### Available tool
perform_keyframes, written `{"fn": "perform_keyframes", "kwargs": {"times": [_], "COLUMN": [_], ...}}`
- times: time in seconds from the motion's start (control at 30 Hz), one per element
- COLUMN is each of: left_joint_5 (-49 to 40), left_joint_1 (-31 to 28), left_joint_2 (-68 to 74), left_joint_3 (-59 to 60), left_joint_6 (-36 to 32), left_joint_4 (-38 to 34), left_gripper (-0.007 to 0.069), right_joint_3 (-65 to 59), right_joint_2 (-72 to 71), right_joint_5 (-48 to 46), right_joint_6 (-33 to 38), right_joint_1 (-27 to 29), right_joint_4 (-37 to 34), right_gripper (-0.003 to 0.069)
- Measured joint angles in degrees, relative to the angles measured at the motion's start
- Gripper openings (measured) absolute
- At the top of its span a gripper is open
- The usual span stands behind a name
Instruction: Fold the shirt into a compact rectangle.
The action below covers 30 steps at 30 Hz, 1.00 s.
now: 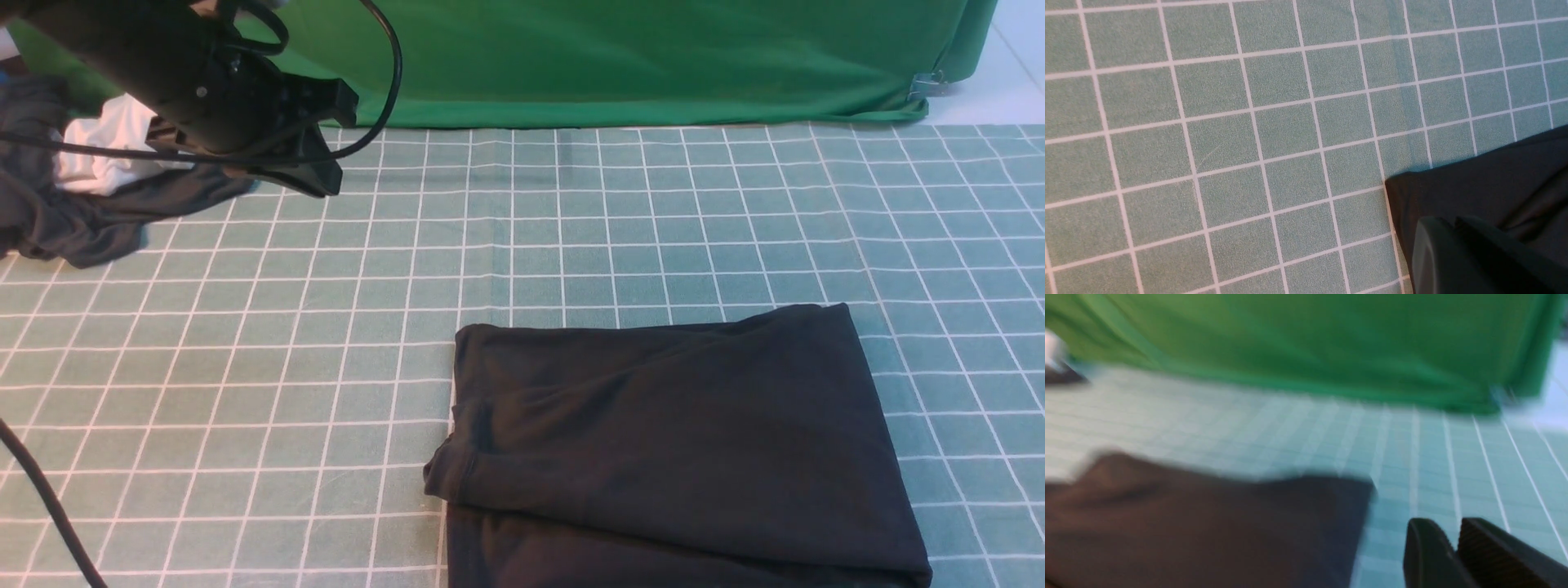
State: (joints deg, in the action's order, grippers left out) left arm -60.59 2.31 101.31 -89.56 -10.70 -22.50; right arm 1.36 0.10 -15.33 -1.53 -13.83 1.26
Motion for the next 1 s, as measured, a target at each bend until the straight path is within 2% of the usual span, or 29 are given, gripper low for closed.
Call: {"fn": "perform_keyframes", "kwargs": {"times": [0.27, 0.43, 0.8, 1.0], "left_joint_5": [-0.46, -1.15, -8.45, -8.92], "left_joint_1": [0.00, 0.00, 0.00, 0.00], "left_joint_2": [0.00, 0.00, -0.56, -10.16], "left_joint_3": [0.00, 0.00, 0.00, 0.00], "left_joint_6": [-0.16, -0.16, -1.68, -0.14], "left_joint_4": [0.14, 0.18, 1.01, 3.44], "left_gripper": [0.0013, 0.0013, 0.0013, 0.0013], "right_joint_3": [-1.86, -1.98, -1.98, -1.98], "right_joint_2": [-0.02, -0.02, -0.02, -0.02], "right_joint_5": [-1.65, -1.65, -1.65, -1.65], "right_joint_6": [-5.52, -5.90, -5.94, -6.15], "right_joint_1": [5.40, 6.32, 7.07, 10.15], "right_joint_4": [0.00, 0.00, 0.00, 0.00], "right_gripper": [0.0133, 0.0147, 0.0173, 0.0192]}}
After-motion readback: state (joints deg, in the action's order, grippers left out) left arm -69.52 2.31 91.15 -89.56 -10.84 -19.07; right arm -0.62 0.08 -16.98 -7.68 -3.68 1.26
